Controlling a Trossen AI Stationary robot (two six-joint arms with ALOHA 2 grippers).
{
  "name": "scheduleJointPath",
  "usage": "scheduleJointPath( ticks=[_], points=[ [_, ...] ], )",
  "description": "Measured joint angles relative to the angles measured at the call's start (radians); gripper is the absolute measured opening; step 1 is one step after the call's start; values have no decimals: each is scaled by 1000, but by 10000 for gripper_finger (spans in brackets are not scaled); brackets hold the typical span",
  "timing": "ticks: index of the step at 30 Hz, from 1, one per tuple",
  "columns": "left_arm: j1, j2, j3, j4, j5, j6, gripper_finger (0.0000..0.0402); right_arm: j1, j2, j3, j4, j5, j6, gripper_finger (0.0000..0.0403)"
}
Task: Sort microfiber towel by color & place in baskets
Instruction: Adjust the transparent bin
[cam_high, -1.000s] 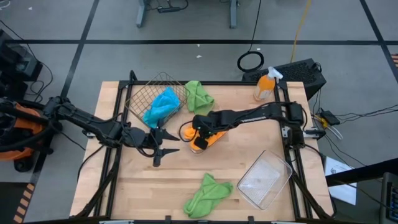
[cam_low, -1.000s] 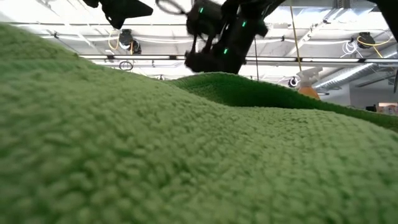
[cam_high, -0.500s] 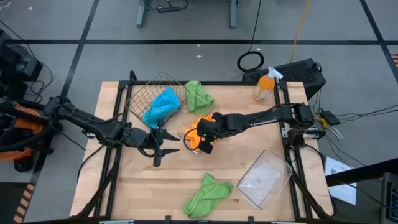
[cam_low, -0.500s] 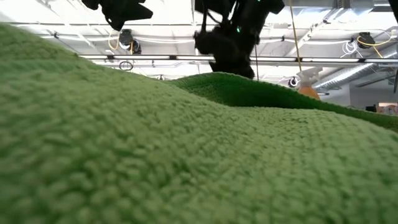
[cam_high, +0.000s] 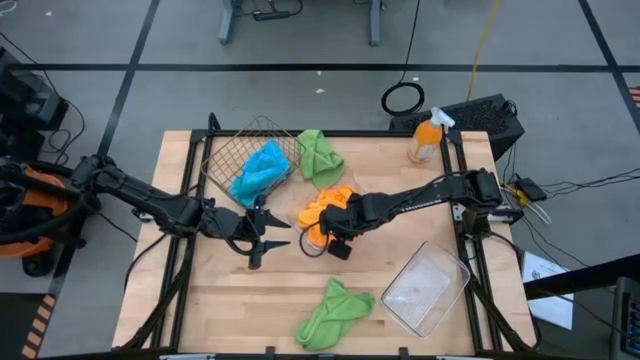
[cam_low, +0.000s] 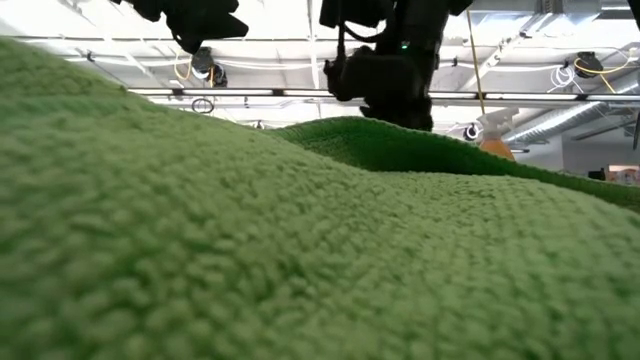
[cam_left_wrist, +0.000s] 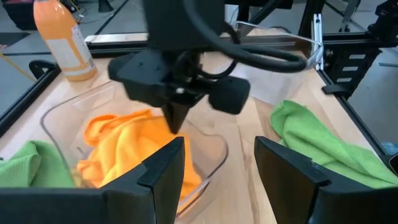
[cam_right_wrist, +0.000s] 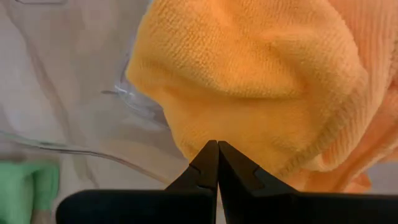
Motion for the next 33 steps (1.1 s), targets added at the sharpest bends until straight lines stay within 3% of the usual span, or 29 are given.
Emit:
scheduleJointPath(
  ticks=[13,22,26,33],
  points=[
    [0,0,0,0,0,0,200,59,-28,0,-45,-19,37,0],
    [0,0,0,2,0,-1,200,138,-160,0,-155,-22,79,0],
    [0,0,0,3,0,0,200,224,-246,0,-284,-24,232,0],
    [0,0,0,8,0,0,200,431,-308,1,-437,-73,677,0]
  ],
)
